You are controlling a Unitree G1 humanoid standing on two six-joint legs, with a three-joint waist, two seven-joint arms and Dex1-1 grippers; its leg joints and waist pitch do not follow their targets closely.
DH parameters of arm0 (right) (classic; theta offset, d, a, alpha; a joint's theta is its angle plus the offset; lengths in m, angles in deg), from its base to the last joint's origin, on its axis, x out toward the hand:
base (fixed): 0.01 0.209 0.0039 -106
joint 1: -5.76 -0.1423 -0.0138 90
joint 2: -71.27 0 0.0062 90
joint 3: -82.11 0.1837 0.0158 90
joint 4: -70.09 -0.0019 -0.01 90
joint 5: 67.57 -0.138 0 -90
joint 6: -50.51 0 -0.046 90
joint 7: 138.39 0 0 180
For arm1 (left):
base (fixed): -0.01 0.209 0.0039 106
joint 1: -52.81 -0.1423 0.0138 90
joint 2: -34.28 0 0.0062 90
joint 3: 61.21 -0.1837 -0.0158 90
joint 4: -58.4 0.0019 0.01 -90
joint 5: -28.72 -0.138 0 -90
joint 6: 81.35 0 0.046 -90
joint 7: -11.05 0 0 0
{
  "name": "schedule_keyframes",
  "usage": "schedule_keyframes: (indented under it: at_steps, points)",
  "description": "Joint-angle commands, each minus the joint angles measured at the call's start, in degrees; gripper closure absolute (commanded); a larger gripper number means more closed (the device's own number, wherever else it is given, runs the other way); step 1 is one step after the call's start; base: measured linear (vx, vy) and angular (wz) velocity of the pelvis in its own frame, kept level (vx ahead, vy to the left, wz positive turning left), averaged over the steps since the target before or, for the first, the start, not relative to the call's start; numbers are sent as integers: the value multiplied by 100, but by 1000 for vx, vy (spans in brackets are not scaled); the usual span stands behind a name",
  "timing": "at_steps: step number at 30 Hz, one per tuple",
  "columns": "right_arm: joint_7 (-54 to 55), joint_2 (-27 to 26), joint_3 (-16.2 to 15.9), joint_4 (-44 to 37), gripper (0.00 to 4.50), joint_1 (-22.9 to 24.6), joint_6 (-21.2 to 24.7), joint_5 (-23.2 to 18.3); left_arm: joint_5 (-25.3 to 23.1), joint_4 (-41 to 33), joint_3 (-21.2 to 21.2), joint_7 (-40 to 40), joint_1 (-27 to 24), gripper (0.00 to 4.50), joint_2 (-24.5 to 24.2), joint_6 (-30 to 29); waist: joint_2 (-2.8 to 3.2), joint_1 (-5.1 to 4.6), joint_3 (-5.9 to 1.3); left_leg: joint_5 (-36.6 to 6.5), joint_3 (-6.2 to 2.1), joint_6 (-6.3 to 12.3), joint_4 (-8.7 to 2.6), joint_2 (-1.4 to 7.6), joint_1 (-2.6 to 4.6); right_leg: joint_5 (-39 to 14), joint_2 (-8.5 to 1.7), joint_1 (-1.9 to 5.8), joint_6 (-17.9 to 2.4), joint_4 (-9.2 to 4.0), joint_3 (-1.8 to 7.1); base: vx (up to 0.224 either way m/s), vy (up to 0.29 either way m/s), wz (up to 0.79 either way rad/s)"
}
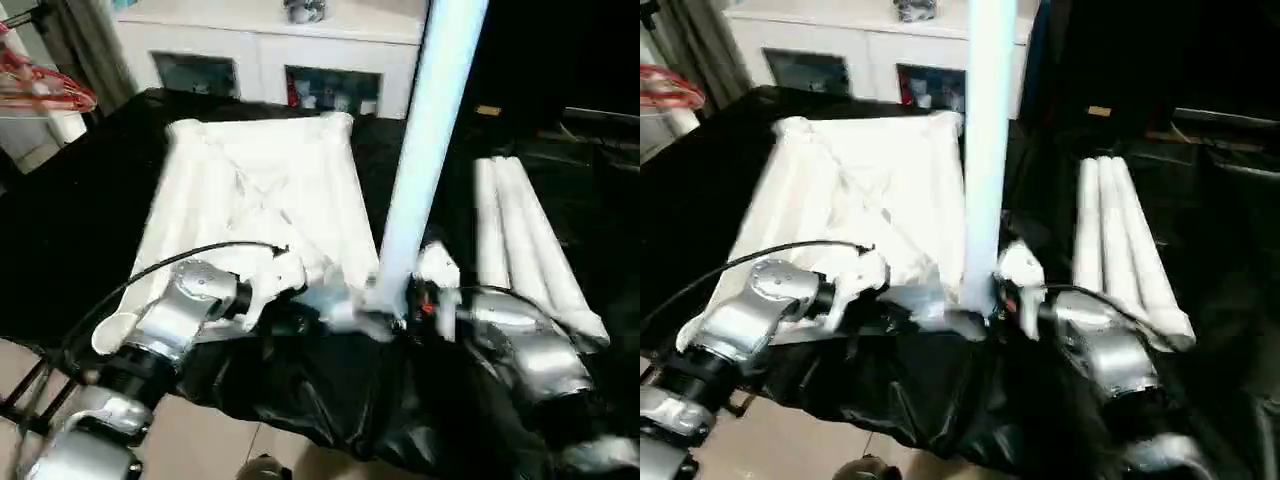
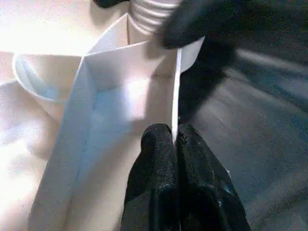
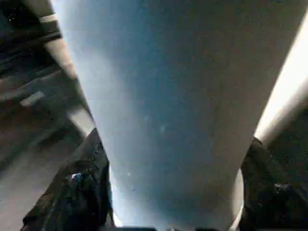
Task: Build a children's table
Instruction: Rotate leg to tighten
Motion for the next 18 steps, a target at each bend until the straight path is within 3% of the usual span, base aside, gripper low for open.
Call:
schedule_keyframes:
  at_steps: [1,2,5,9,15,18]
  points:
    - [427,-363,-289,298,174,-143,-8,159,143,-151,82,470,207,450,387,-57,-86,-31,-378,-1140,-139,62,-440,314,83,-1457,-561,270,-1102,-491,266,0,0,0]
    - [780,-515,-229,568,174,-279,-34,222,95,-172,105,725,213,450,525,-150,-62,-72,-378,-1143,-141,45,-440,314,80,-1445,-551,263,-1102,-485,269,0,0,0]
    - [1794,-984,30,1267,175,-676,-13,249,-27,-287,163,1472,194,450,959,-491,-73,-158,-364,-1111,-133,56,-443,295,81,-1499,-545,267,-1108,-513,270,0,0,0]
    - [2604,-1329,238,1805,175,-973,-203,383,-134,-402,147,1995,115,450,1346,-655,-73,-161,-392,-884,-129,142,-428,302,61,-1195,-539,270,-1100,-478,276,0,0,0]
    - [2336,-1432,395,1987,105,-1069,-570,254,-122,-647,17,1933,-46,450,1465,-726,-63,-150,-421,-646,-118,401,-390,294,39,-518,-522,300,-1195,-419,256,0,0,0]
    - [2143,-1298,322,1900,82,-1030,-717,304,-96,-739,-56,1712,-108,450,1341,-685,-43,-151,-421,-695,-117,440,-389,297,44,-549,-522,293,-1223,-429,252,0,0,0]
